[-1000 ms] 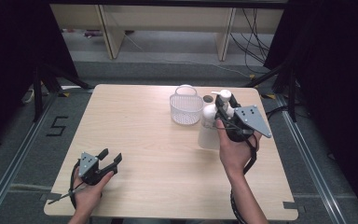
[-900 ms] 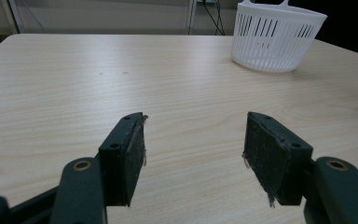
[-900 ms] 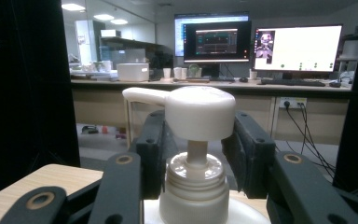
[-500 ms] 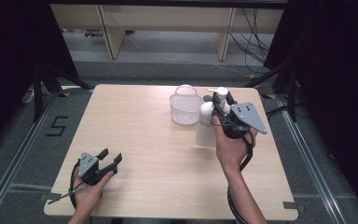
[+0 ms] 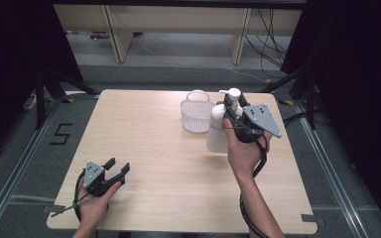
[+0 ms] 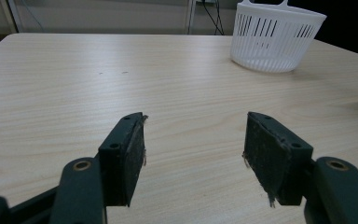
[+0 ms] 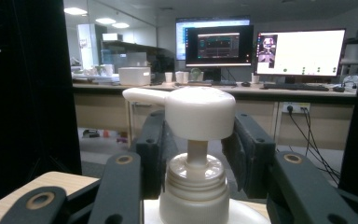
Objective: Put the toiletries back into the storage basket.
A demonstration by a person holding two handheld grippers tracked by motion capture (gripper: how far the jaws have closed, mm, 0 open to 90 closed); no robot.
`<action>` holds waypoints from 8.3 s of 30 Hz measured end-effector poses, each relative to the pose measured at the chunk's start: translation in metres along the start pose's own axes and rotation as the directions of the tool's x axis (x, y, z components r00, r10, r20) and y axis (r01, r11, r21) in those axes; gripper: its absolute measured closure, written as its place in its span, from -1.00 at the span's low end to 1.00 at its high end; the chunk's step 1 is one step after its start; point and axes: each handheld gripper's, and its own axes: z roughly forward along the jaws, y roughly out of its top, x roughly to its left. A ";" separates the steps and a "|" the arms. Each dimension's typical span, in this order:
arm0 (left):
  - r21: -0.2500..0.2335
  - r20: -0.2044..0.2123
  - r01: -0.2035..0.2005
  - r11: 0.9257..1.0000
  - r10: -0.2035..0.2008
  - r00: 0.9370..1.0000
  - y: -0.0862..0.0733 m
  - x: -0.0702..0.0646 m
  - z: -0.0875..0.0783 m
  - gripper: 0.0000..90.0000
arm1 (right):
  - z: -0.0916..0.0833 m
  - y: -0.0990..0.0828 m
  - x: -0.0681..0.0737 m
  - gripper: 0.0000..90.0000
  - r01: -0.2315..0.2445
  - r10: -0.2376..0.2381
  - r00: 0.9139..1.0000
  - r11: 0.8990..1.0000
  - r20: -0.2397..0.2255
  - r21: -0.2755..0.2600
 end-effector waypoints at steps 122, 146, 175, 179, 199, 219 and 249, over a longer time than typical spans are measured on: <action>0.010 0.000 0.009 1.000 -0.009 1.000 0.000 0.001 -0.001 -0.17 | 0.083 0.036 0.021 0.34 0.011 -0.011 1.000 0.999 0.001 -0.038; 0.010 0.001 0.009 1.000 -0.009 1.000 0.000 0.001 -0.001 -0.17 | 0.098 0.041 0.020 0.34 0.015 -0.015 1.000 0.999 0.005 -0.042; 0.011 0.001 0.012 1.000 -0.012 1.000 0.001 0.002 -0.001 -0.18 | 0.117 0.043 0.024 0.34 0.004 -0.004 1.000 1.000 0.004 -0.025; 0.010 0.002 0.009 1.000 -0.009 1.000 0.000 0.001 -0.001 -0.18 | 0.120 0.043 0.026 0.34 -0.003 0.004 1.000 1.000 0.004 -0.027; 0.011 0.003 0.009 1.000 -0.009 1.000 0.000 0.001 -0.001 -0.18 | 0.130 0.046 0.028 0.34 -0.007 0.007 1.000 1.000 0.004 -0.014; 0.012 0.004 0.008 1.000 -0.009 1.000 0.001 0.001 -0.001 -0.18 | 0.141 0.045 0.028 0.34 -0.023 0.023 1.000 1.000 0.008 -0.009; 0.010 0.006 0.005 1.000 -0.005 1.000 0.000 0.001 -0.001 -0.18 | 0.157 0.029 0.024 0.34 -0.018 0.017 1.000 0.999 0.023 0.041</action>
